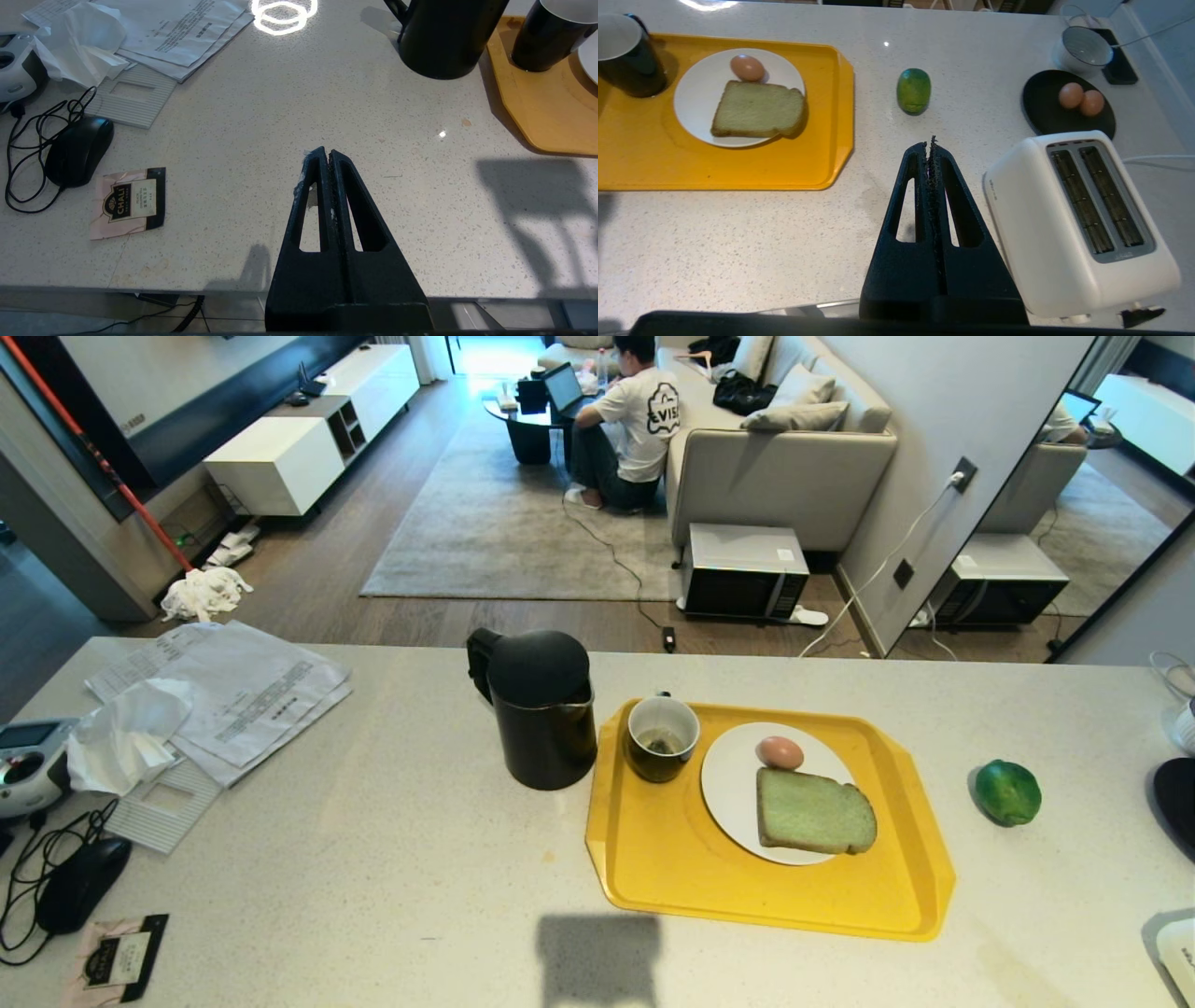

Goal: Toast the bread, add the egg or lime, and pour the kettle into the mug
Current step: Pick up the kettle

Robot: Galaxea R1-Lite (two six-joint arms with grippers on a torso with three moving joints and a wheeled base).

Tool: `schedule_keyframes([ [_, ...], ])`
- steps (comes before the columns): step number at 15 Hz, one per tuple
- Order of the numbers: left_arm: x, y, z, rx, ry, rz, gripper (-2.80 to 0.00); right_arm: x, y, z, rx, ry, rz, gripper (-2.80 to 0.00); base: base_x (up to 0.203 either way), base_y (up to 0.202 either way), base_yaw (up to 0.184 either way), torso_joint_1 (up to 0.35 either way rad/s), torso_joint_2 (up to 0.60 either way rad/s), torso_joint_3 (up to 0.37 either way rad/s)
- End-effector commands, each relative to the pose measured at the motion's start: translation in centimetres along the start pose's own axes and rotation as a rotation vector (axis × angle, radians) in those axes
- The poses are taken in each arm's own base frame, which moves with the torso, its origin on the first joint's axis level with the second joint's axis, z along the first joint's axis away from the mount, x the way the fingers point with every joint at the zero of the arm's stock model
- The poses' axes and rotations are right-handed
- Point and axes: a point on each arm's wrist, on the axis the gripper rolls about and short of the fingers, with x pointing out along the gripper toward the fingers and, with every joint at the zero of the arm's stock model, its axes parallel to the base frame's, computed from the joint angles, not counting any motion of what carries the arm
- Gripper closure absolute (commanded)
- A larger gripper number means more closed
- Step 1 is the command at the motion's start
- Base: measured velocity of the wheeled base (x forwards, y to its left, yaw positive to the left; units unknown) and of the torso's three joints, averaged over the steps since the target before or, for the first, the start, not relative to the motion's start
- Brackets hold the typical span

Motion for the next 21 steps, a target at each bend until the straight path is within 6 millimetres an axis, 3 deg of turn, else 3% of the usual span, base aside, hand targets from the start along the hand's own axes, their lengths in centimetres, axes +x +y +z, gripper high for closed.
schedule_keyframes([
  [1,0.0,0.0,0.0,0.000,-0.001,0.000,0.00,-0.5,0.0,-2.9,-0.003,-0.077,0.029,0.00,0.000,0.000,0.000,0.000,0.00,0.000],
  [4,0.0,0.0,0.0,0.000,-0.001,0.001,0.00,-0.4,0.0,-1.5,-0.026,-0.292,-0.002,0.00,0.000,0.000,0.000,0.000,0.00,0.000],
  [9,0.0,0.0,0.0,0.000,-0.001,0.001,0.00,1.0,0.4,-2.1,-0.127,-0.496,-0.080,0.00,0.000,0.000,0.000,0.000,0.00,0.000],
  [14,0.0,0.0,0.0,0.000,-0.001,0.001,0.00,2.4,0.8,-4.3,-0.158,-0.449,-0.026,0.00,0.000,0.000,0.000,0.000,0.00,0.000],
  [21,0.0,0.0,0.0,0.000,-0.001,0.001,0.00,3.8,1.7,-8.5,-0.117,-0.153,0.230,0.00,0.000,0.000,0.000,0.000,0.00,0.000],
])
